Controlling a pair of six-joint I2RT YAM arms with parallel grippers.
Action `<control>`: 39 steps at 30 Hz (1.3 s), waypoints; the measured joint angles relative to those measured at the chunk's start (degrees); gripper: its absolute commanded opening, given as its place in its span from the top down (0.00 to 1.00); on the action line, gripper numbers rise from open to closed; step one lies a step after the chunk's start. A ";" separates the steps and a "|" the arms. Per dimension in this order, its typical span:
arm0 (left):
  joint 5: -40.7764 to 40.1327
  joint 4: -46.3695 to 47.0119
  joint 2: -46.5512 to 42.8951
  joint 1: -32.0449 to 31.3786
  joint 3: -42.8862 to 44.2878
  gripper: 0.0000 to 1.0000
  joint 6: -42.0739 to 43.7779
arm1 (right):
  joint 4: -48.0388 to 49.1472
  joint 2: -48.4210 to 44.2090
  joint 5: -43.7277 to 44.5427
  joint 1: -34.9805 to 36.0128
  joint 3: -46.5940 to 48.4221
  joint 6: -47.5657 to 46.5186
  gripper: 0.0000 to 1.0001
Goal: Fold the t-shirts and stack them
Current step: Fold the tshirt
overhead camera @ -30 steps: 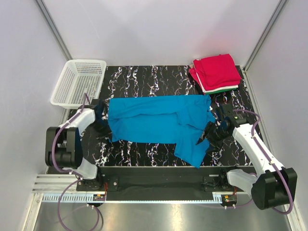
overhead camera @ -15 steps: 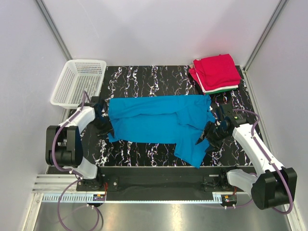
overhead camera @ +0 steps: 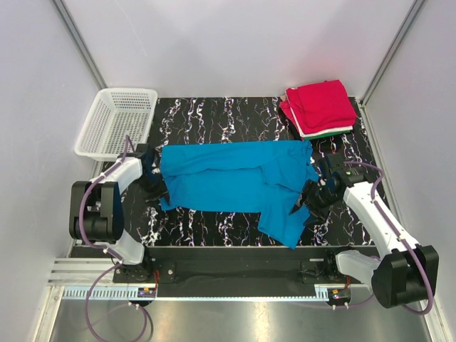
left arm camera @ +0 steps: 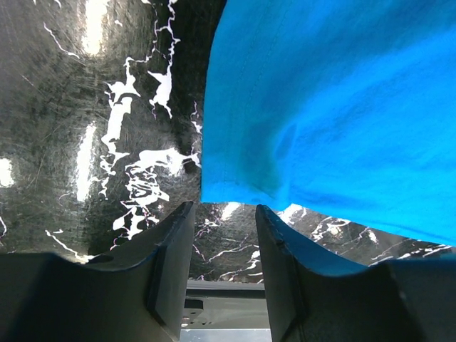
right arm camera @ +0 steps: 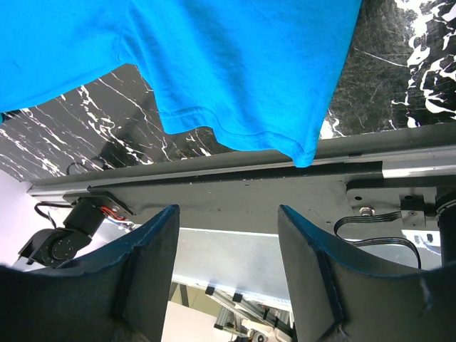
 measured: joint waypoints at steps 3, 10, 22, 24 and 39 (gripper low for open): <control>-0.04 0.24 0.79 0.00 -0.48 0.58 -0.02 | 0.02 0.39 0.00 0.00 0.00 -0.15 0.36; -0.04 0.52 3.85 0.00 -0.68 0.64 -0.09 | 0.02 0.70 0.00 0.00 0.00 -0.52 0.36; -0.02 -0.24 4.48 0.22 -0.39 1.00 -0.74 | 0.02 1.07 0.00 0.00 0.76 -0.94 0.36; -0.04 -0.28 4.46 0.22 -0.39 1.00 -0.74 | 0.02 1.22 0.00 0.00 0.79 -0.96 0.36; -5.75 -5.01 2.91 0.46 0.39 1.00 -0.15 | 0.04 1.95 0.00 0.00 0.87 -1.40 0.36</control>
